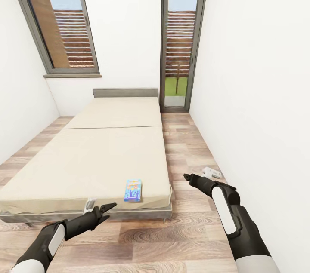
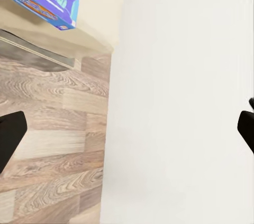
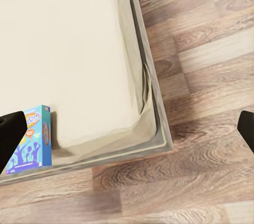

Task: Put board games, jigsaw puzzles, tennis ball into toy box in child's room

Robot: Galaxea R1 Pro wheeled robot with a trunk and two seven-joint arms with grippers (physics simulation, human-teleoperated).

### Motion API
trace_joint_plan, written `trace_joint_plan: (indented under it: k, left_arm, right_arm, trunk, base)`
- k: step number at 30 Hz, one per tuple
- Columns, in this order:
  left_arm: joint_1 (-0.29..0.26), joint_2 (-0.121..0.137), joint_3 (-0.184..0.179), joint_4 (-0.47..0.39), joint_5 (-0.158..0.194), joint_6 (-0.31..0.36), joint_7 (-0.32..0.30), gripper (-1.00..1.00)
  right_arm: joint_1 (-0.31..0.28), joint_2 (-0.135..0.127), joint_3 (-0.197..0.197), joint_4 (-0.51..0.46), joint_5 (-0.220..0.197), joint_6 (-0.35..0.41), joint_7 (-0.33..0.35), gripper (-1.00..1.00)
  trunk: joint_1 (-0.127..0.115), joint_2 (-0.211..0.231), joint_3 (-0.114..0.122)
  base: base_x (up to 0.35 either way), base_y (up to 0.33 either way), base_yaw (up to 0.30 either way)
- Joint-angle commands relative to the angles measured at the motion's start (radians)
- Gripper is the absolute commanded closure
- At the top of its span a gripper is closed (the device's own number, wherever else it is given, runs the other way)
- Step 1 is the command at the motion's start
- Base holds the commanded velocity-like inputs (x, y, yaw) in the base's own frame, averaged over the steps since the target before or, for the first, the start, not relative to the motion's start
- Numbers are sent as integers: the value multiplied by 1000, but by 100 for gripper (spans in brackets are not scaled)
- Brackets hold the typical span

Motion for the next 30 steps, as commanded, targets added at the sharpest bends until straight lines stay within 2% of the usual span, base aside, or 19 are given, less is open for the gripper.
trace_joint_plan:
  k: [1, 7, 16, 22, 30]
  left_arm:
    - [-1, 4, 3, 0, 3, 7, -6, -100]
    - [-1, 15, 8, 0, 5, 13, -22, -100]
    - [-26, 4, 9, -2, 7, 8, -12, -100]
    - [-42, -27, 9, -2, 10, -5, -8, -100]
    - [-45, -26, 10, -2, 18, -13, -20, -100]
  right_arm:
    - [-1, 1, -1, -1, -11, 4, -8, -100]
    - [-1, 1, -1, -1, -10, 4, -8, -100]
    - [-1, 1, 7, -7, -9, 5, -8, -100]
    - [-1, 3, 7, -8, -9, 28, -8, -100]
    - [0, 4, 4, -6, -9, 35, -8, -100]
  trunk:
    - [0, 0, -1]
    - [0, 0, -1]
    - [34, -63, -29]
    - [57, -105, -48]
    - [88, -161, -73]
  base:
    - [0, 0, 0]
    - [0, 0, 0]
    - [0, 0, 0]
    - [0, 0, 0]
    - [0, 0, 0]
